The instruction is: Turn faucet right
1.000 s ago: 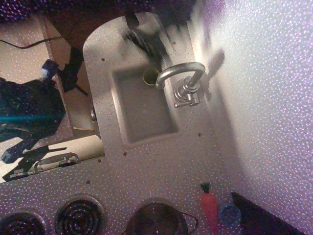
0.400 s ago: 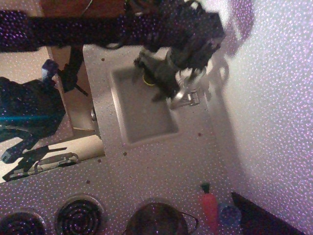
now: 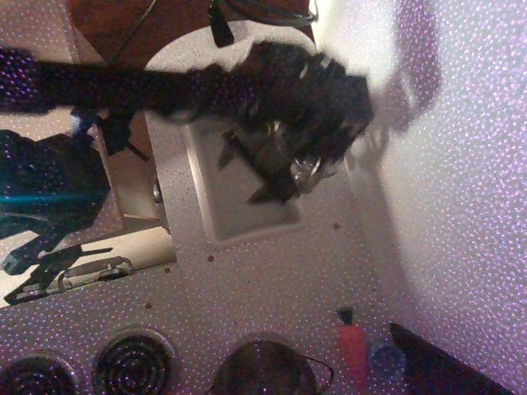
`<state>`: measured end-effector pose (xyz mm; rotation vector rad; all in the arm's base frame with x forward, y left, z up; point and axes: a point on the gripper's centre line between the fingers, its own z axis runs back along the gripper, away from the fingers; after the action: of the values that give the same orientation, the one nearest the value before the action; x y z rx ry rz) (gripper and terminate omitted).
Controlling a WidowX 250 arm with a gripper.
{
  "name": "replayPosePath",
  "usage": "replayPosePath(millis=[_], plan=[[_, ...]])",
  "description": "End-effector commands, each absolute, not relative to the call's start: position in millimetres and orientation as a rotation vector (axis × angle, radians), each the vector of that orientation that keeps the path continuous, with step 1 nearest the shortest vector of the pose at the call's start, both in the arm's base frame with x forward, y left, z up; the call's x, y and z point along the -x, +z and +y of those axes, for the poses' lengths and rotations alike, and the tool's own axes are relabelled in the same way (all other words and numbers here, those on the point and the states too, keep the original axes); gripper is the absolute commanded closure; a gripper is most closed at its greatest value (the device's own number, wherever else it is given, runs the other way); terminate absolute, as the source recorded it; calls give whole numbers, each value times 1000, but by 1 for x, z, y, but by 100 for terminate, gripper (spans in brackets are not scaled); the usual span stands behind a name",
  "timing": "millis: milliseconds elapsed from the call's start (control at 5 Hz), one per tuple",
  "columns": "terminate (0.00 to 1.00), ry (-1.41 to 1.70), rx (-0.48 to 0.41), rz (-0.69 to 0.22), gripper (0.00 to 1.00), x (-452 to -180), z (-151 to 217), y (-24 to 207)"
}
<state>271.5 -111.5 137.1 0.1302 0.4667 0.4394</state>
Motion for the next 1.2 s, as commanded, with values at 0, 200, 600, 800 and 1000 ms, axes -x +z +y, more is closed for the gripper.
replayPosePath(millis=[0, 200, 600, 800, 1000], plan=[[0, 415, -111, 383, 0, -267, -119, 159], [0, 387, -103, 385, 0, -264, -127, 160], [0, 57, 214, 545, 0, -257, -92, 164], [0, -198, 405, 579, 0, -274, -75, 168], [0, -251, 521, 377, 0, -321, -90, 164]])
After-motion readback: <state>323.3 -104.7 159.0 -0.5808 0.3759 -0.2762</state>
